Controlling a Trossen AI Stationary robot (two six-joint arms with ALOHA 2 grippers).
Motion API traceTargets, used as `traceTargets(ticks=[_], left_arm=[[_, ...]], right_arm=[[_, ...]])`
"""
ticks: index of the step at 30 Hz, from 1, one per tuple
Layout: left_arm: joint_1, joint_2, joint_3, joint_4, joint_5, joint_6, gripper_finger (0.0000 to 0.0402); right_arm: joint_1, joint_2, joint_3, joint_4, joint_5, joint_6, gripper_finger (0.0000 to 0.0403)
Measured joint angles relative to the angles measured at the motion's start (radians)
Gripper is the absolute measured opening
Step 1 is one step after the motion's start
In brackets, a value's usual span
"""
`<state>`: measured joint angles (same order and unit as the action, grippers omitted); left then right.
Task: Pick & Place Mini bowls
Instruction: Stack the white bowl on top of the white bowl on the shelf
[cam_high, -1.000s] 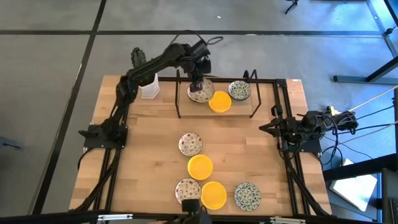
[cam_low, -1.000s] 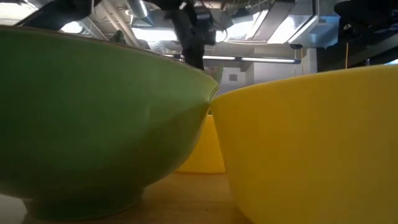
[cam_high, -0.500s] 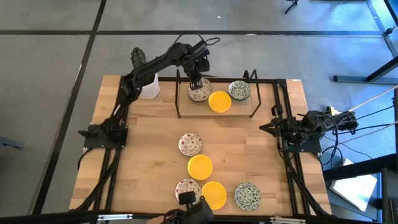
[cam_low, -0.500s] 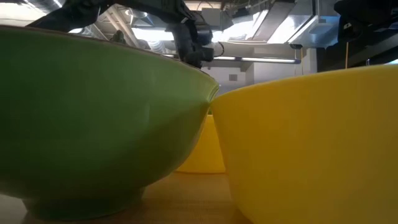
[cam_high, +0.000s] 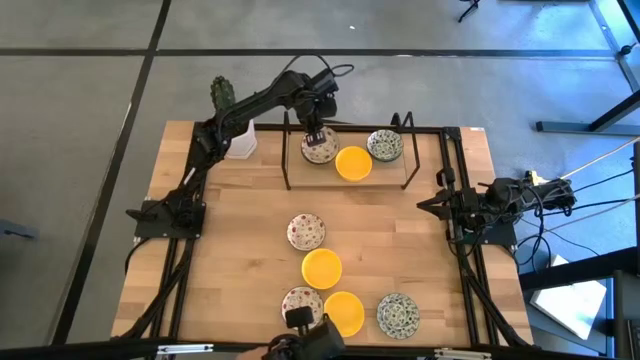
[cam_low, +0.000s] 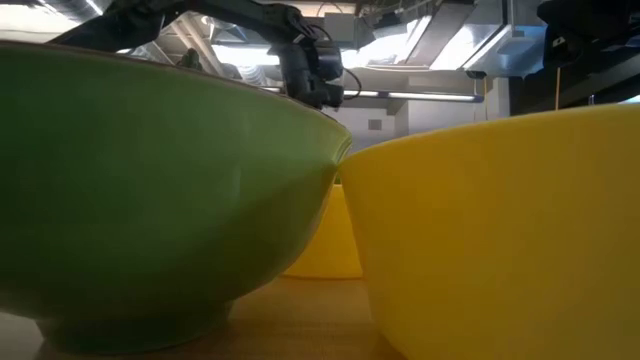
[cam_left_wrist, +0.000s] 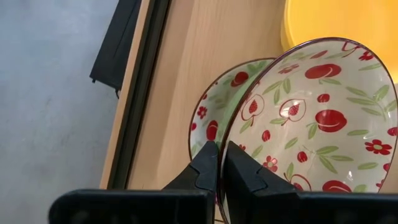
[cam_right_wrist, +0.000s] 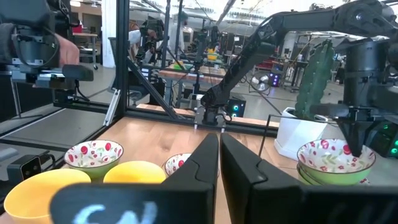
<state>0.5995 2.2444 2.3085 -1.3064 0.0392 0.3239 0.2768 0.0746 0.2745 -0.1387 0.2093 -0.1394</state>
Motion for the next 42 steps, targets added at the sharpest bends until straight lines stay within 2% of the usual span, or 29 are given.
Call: traceTargets(ticks=[14,24,29,33,42], left_arm=[[0.005,0.051,0.0,-0.015,-0.019,0.001,0.001],[-0.002,0.051,0.0,-0.015,-0.017,-0.021,0.0047],[-0.017,0.049,0.0,-0.014,-0.032,0.021,0.0068],[-0.026,0.036,0.0,-0.015,-0.095,0.046,0.0088],[-0.032,-0.001,0.0,0.001,-0.161,0.064,0.012]], right_arm=[[0.0,0.0,0.0,0.0,0.0,0.001,0.0019],[0.0,0.0,0.0,0.0,0.0,0.003,0.0019],[0.0,0.0,0.0,0.001,0.0,0.004,0.0019],[0.0,0.0,0.0,0.008,0.0,0.003,0.0019],[0.0,0.0,0.0,0.014,0.0,0.0,0.0019]])
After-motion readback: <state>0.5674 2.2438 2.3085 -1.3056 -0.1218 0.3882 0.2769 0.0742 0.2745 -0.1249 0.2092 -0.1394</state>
